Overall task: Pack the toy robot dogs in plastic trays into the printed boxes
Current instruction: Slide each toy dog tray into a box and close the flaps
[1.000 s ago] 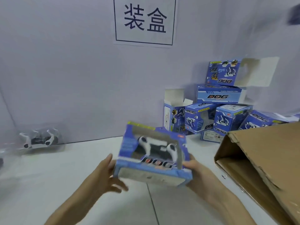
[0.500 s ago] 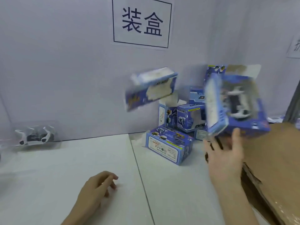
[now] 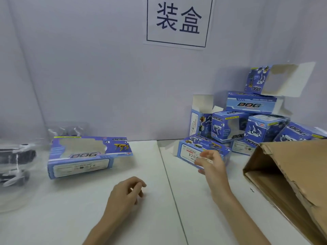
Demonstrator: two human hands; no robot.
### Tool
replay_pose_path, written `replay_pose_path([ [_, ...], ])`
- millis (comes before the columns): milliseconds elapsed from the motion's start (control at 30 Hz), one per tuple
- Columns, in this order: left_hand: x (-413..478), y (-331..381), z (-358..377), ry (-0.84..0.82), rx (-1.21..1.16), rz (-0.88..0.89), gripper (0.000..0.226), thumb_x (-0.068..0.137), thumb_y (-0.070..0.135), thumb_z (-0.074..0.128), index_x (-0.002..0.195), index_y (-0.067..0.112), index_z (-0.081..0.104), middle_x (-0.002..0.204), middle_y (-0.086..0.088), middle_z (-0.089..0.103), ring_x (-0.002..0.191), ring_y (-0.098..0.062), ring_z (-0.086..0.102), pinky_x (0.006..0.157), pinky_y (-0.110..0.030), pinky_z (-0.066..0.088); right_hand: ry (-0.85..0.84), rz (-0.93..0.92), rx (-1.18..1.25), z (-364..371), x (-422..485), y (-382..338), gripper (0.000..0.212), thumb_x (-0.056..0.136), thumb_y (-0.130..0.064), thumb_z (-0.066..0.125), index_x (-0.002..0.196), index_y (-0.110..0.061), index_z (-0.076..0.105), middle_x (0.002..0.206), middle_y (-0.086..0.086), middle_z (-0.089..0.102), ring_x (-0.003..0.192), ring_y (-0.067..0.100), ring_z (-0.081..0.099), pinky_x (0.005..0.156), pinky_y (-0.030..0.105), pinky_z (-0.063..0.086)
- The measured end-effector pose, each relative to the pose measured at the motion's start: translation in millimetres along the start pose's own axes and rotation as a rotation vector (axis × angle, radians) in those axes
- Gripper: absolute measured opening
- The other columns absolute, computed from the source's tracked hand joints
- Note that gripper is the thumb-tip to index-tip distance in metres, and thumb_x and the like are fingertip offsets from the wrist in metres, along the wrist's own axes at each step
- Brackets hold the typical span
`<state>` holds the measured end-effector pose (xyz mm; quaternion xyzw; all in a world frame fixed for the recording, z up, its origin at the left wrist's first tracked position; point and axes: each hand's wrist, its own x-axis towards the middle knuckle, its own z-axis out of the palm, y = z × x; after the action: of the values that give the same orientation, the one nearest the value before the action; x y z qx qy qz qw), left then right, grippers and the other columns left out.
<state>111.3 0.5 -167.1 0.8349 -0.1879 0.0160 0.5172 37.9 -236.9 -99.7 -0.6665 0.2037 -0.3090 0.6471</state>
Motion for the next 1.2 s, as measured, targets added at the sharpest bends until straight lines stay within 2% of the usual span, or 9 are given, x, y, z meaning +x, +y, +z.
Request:
replay_pose_path([
  [67,-0.7,-0.2,1.3,-0.013,0.013,0.007,0.029,0.098,0.012,0.056,0.080,0.029,0.070,0.069,0.007,0.070,0.052,-0.009,0.059,0.052,-0.022,0.044,-0.050,-0.094,-0.114,14.9,6.1,3.3,0.027,0.086,-0.003,0.069,0.101,-0.021,0.056,0.109,-0.002,0.062,0.100,0.018,0.061,0.076,0.020,0.048],
  [167,-1.9,4.2,-4.4,0.070,0.103,0.091,0.027,0.095,0.011,0.062,0.082,0.033,0.069,0.077,0.016,0.070,0.068,-0.004,0.061,0.064,-0.026,0.046,0.051,-0.311,-0.564,26.2,24.7,13.3,0.044,0.078,-0.012,0.078,0.117,-0.019,0.059,0.125,0.003,0.056,0.121,0.025,0.049,0.094,0.034,0.039],
  [267,2.8,5.1,-32.5,0.483,0.395,0.285,0.027,0.082,0.006,0.076,0.103,0.022,0.073,0.111,0.007,0.067,0.102,-0.019,0.060,0.083,-0.039,0.048,0.247,-0.335,-0.893,11.0,49.5,21.9,0.069,0.076,-0.028,0.083,0.138,-0.023,0.051,0.156,0.006,0.036,0.148,0.028,0.021,0.116,0.049,0.018],
  [367,13.9,-9.2,-75.0,0.828,0.490,0.177,0.049,0.076,0.005,0.081,0.123,0.013,0.068,0.132,-0.013,0.057,0.114,-0.041,0.054,0.090,-0.055,0.044,0.242,-0.211,-1.022,-17.1,66.1,44.4,0.082,0.079,-0.038,0.081,0.149,-0.028,0.040,0.165,0.003,0.020,0.152,0.030,0.011,0.117,0.057,0.015],
  [500,22.2,-41.8,-124.0,0.819,0.507,-0.001,0.059,0.083,0.012,0.078,0.138,0.015,0.058,0.150,-0.018,0.039,0.131,-0.044,0.043,0.100,-0.060,0.040,0.190,-0.225,-0.869,-31.9,70.7,65.0,0.070,0.084,-0.024,0.078,0.147,-0.029,0.047,0.162,-0.002,0.028,0.136,0.035,0.044,0.101,0.051,0.042],
  [667,25.4,-59.7,-122.8,0.512,0.340,-0.118,0.061,0.090,0.014,0.074,0.146,0.022,0.052,0.162,-0.007,0.029,0.143,-0.028,0.039,0.109,-0.048,0.038,0.171,-0.366,-0.588,-15.2,62.5,69.0,0.070,0.080,-0.025,0.084,0.143,-0.025,0.055,0.153,-0.001,0.047,0.139,0.022,0.045,0.107,0.046,0.041],
  [833,18.8,-41.0,-98.9,0.211,0.219,0.084,0.048,0.093,0.008,0.068,0.130,0.036,0.059,0.150,0.014,0.047,0.122,-0.016,0.059,0.095,-0.029,0.047,0.156,-0.432,-0.485,-0.9,53.8,72.3,0.071,0.078,-0.026,0.085,0.142,-0.022,0.055,0.151,0.001,0.049,0.139,0.017,0.044,0.110,0.039,0.038],
  [1000,12.5,-10.7,-106.2,0.605,0.523,0.114,0.042,0.085,0.023,0.076,0.126,0.022,0.066,0.142,-0.003,0.055,0.129,-0.028,0.051,0.105,-0.048,0.035,0.164,-0.417,-0.481,-6.3,50.6,76.1,0.069,0.079,-0.028,0.084,0.142,-0.019,0.056,0.149,0.006,0.051,0.138,0.022,0.045,0.110,0.049,0.041],
  [1200,5.0,-20.1,-241.1,0.793,0.804,-0.090,0.113,0.061,0.074,0.080,0.153,0.031,0.031,0.162,-0.018,0.012,0.150,-0.044,0.012,0.114,-0.068,0.022,0.193,-0.414,-0.456,-7.0,54.8,82.0,0.069,0.079,-0.025,0.084,0.141,-0.016,0.055,0.147,0.011,0.051,0.134,0.030,0.050,0.106,0.057,0.044],
])
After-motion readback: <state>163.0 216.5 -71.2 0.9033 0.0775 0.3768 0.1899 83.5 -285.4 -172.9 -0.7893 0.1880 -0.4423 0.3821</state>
